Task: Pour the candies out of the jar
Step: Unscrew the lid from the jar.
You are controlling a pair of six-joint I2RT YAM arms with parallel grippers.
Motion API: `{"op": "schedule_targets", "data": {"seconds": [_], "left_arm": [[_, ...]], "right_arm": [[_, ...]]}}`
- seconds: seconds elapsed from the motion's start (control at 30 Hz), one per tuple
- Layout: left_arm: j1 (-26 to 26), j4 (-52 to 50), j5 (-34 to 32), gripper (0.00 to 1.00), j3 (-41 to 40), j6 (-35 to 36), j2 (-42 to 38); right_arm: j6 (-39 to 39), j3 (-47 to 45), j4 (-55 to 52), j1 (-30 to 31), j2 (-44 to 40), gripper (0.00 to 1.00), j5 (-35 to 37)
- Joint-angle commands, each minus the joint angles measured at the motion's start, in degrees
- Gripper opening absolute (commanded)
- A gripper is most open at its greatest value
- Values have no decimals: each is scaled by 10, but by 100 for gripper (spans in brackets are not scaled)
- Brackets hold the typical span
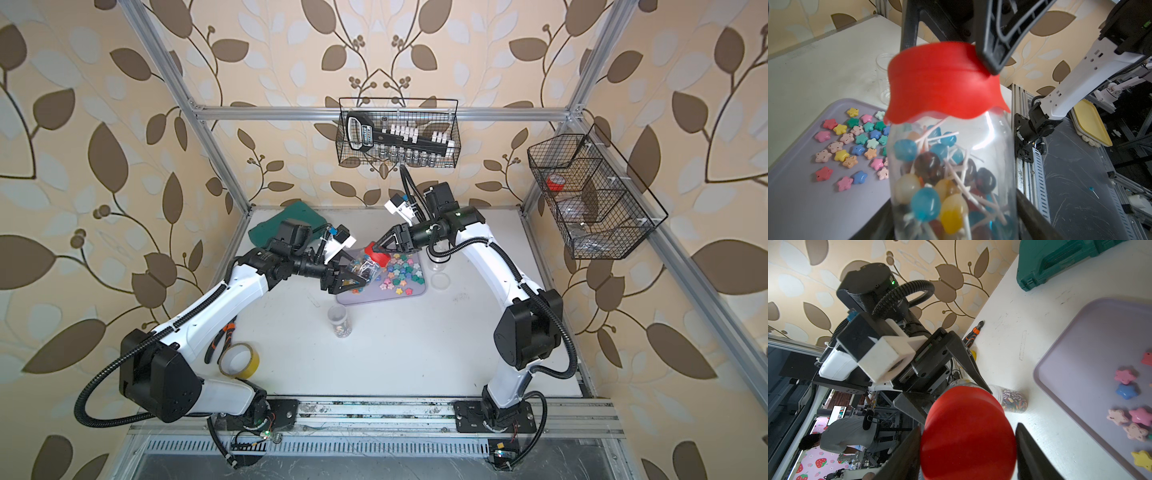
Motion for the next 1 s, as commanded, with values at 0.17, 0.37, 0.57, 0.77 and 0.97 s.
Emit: {"op": "schedule_targets", "data": {"seconds": [0.17, 0.37, 0.57, 0.77, 0.97], "left_arm": [[-6, -11, 0, 56, 28, 36, 0], [-7, -27, -29, 55, 36, 48, -10], [-8, -40, -72, 55, 48, 66, -14], [-18, -53, -100, 55, 59, 79, -19], [-30, -60, -118, 55, 57, 89, -23]], "right_arm": [[2, 31, -6, -3, 5, 58, -49], [6, 55, -46, -4, 23, 84, -24], [17, 75, -96, -5, 38, 86, 4], [23, 56, -118, -7, 51, 90, 29], [26, 58, -115, -3, 58, 85, 8]]}}
